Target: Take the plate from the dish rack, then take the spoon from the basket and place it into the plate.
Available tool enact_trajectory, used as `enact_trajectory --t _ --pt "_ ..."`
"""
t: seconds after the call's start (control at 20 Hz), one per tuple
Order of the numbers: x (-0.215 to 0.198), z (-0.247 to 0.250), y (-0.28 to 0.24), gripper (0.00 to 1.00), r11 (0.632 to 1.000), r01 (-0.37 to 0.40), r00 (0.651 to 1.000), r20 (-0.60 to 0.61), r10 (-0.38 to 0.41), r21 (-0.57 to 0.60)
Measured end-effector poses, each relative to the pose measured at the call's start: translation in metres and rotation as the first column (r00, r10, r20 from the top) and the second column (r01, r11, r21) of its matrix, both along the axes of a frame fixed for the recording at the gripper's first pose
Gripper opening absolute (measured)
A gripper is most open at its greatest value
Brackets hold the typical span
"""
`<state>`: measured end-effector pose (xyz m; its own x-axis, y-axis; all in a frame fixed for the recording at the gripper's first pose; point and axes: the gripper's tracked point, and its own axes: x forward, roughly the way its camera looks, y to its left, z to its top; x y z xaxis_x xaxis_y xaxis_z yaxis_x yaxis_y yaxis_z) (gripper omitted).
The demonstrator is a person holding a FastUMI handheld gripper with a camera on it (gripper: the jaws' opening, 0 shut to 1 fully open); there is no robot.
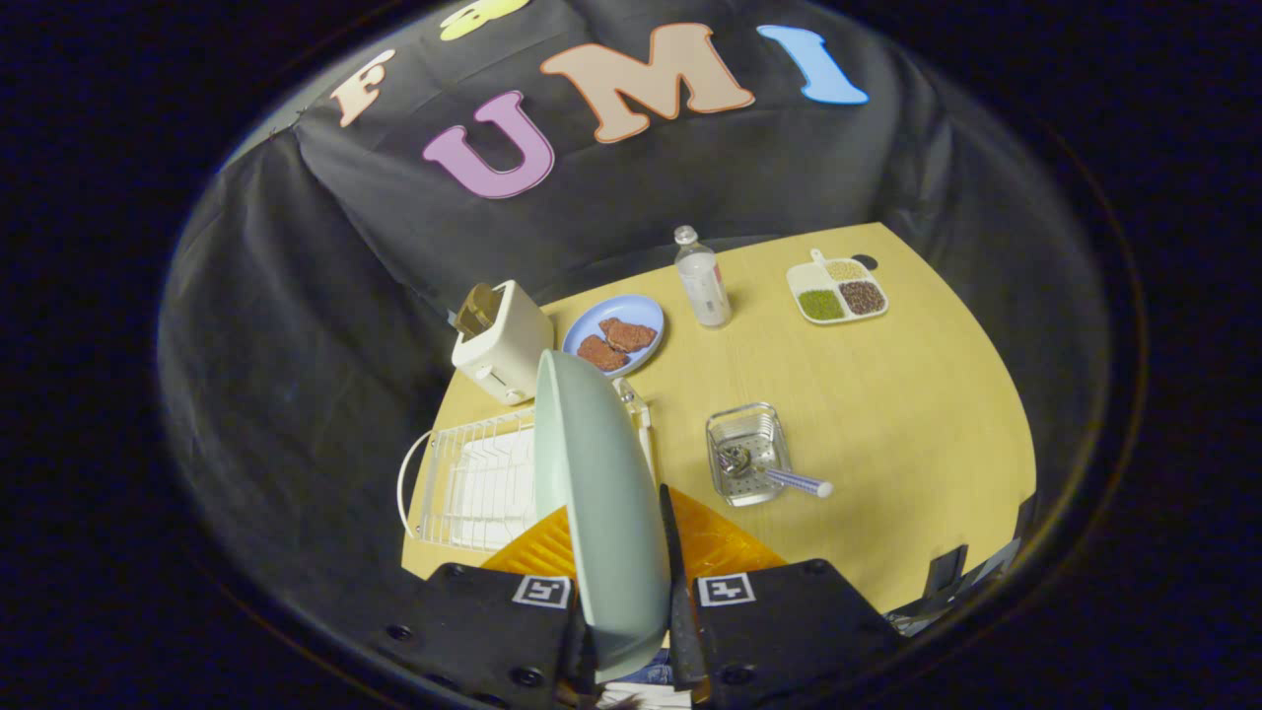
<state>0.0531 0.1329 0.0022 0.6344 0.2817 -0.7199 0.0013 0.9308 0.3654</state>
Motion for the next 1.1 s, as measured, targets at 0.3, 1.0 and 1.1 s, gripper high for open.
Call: enact_trajectory --t 0.3,1.0,1.1 --pt "-0.07 -0.028 -0.049 0.32 0.994 -0.046 0.999 0.018 0.044 0.103" --pt "-0.149 -0.183 -0.063 0.32 0.964 -0.049 0.981 -0.167 0.095 0.263" --pt "-0.14 -0.197 -0.07 0.32 0.963 -0.014 0.982 -0.178 0.064 0.271"
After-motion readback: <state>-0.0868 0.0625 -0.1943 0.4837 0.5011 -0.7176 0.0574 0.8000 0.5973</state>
